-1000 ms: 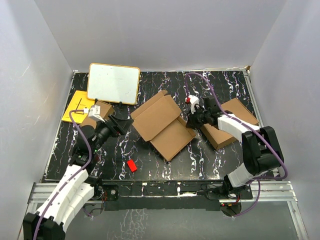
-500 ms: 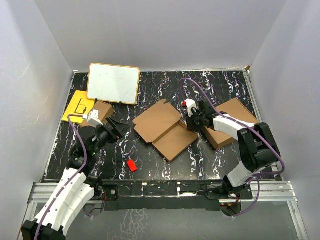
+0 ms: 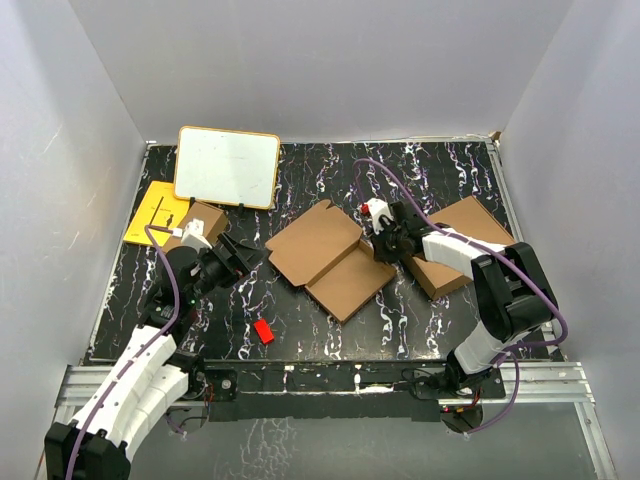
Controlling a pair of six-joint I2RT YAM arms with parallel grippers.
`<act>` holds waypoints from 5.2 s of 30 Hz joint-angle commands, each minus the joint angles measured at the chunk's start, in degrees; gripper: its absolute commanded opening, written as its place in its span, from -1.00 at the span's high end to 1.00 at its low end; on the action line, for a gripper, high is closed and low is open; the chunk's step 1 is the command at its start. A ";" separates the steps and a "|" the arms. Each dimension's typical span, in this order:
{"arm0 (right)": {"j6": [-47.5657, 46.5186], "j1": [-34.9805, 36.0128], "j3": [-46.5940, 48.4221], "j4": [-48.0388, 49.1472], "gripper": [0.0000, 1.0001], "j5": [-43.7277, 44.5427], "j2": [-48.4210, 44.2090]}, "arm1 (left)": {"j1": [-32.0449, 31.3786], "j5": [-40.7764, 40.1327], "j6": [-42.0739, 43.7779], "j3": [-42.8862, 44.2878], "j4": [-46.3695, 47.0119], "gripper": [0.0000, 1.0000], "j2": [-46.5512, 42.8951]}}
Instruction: Fold the paper box
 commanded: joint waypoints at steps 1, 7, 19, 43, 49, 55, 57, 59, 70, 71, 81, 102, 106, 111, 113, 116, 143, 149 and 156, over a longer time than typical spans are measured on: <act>-0.56 0.82 0.58 1.42 0.85 9.60 0.51 | -0.28 2.53 -3.09 -0.30 0.52 -0.55 -0.07; -0.73 0.86 0.16 1.22 0.79 10.11 -0.08 | -0.34 1.35 -4.98 -2.40 1.33 -0.55 -0.31; -2.35 0.85 1.01 0.50 0.81 10.20 2.13 | -0.33 2.09 -5.31 -2.10 3.88 -0.55 4.18; -0.35 0.97 4.09 0.75 0.82 7.66 2.97 | -0.28 2.31 -6.63 -0.96 8.28 -0.55 11.74; 0.76 1.49 3.61 0.89 0.84 6.74 1.51 | -0.28 2.68 -6.33 -0.46 10.19 -0.55 14.31; -0.06 1.50 4.06 0.94 0.23 3.30 0.34 | -0.28 3.59 -6.35 -0.07 11.08 -0.55 16.15; -0.06 1.49 4.78 1.33 0.23 3.85 1.25 | -0.28 3.59 -6.36 -0.17 11.09 -0.55 16.06; -0.01 1.56 5.25 1.80 0.24 4.46 1.93 | -0.28 3.56 -6.45 -0.26 10.94 -0.55 15.87; -0.15 2.79 6.16 3.46 0.84 9.50 4.86 | -0.28 3.85 -6.64 -0.13 11.79 -0.55 16.83; -0.19 2.73 6.12 3.26 0.84 9.61 4.87 | -0.28 3.87 -6.57 -0.09 11.79 -0.55 16.97; -3.56 2.50 4.21 -3.12 0.06 2.14 -2.25 | -0.28 3.66 -6.18 -0.49 10.42 -0.55 14.80; -3.29 1.94 -0.36 0.41 0.84 10.52 -2.27 | -0.28 4.29 -7.34 -2.26 11.97 -0.55 14.83; -1.01 1.85 -0.47 -0.08 0.84 5.69 -4.07 | -0.32 5.00 -7.32 -2.11 12.26 -0.55 16.42; 1.01 1.43 0.11 -2.06 0.09 -4.59 -3.90 | -0.48 6.61 -8.11 -1.47 11.21 -0.56 19.34; 0.78 0.43 0.62 -3.78 -0.06 -10.66 -3.46 | -0.81 6.19 -7.78 -0.88 9.64 -0.56 19.60; -0.31 -0.82 0.79 -5.40 -0.10 -17.89 -3.49 | -1.28 4.77 -6.89 -0.04 6.87 -0.57 19.63; -29.62 -6.33 2.79 -24.49 -0.39 -42.37 -9.43 | -2.05 -1.56 6.28 14.70 -23.99 -0.57 13.53; -27.71 -7.64 1.38 -21.29 -0.39 -41.81 -11.03 | -4.69 -4.42 -2.75 13.43 -38.18 -0.45 2.77; -25.09 -7.88 1.18 -19.20 -0.38 -39.96 -11.61 | -7.94 -7.66 -9.13 12.05 -49.60 -0.40 1.26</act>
